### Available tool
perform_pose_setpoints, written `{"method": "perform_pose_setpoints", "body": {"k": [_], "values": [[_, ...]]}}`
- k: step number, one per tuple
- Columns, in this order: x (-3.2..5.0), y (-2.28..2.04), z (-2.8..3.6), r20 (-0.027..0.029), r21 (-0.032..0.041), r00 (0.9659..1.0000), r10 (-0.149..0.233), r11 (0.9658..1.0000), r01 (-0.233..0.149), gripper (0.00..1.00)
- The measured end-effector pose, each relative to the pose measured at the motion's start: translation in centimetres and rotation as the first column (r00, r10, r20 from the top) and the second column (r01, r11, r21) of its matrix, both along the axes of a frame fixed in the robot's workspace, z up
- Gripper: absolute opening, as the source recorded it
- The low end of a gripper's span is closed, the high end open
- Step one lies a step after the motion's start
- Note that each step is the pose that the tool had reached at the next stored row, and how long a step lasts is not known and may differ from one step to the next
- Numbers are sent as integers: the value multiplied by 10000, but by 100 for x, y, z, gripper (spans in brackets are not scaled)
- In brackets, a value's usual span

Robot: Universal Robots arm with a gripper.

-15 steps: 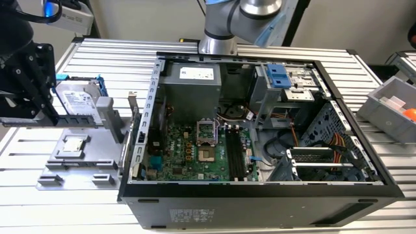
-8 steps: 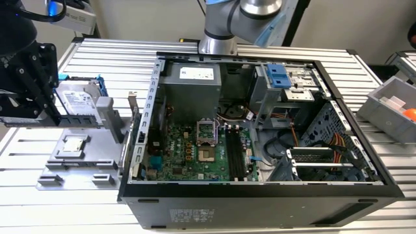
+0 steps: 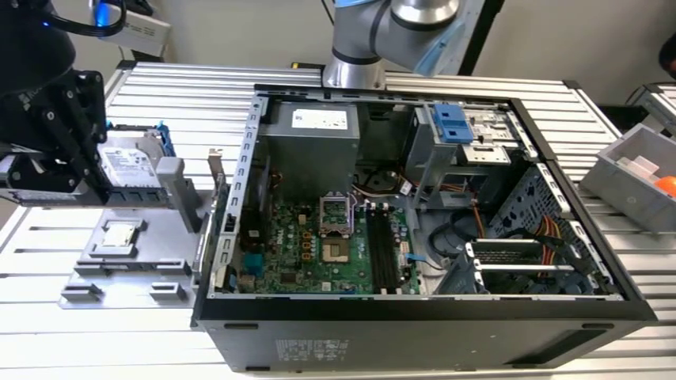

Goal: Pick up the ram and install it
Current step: 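Pick up the ram and move it above insertion slot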

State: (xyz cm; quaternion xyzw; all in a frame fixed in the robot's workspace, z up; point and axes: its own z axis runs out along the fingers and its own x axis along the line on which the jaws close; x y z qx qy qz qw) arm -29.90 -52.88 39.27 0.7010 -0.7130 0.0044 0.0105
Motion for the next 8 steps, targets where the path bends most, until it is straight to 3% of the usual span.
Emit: {"method": "perform_pose_setpoints", "body": {"k": [8], "values": [[93, 0, 0, -1, -8, 10000, 0, 10000, 0, 0]]}}
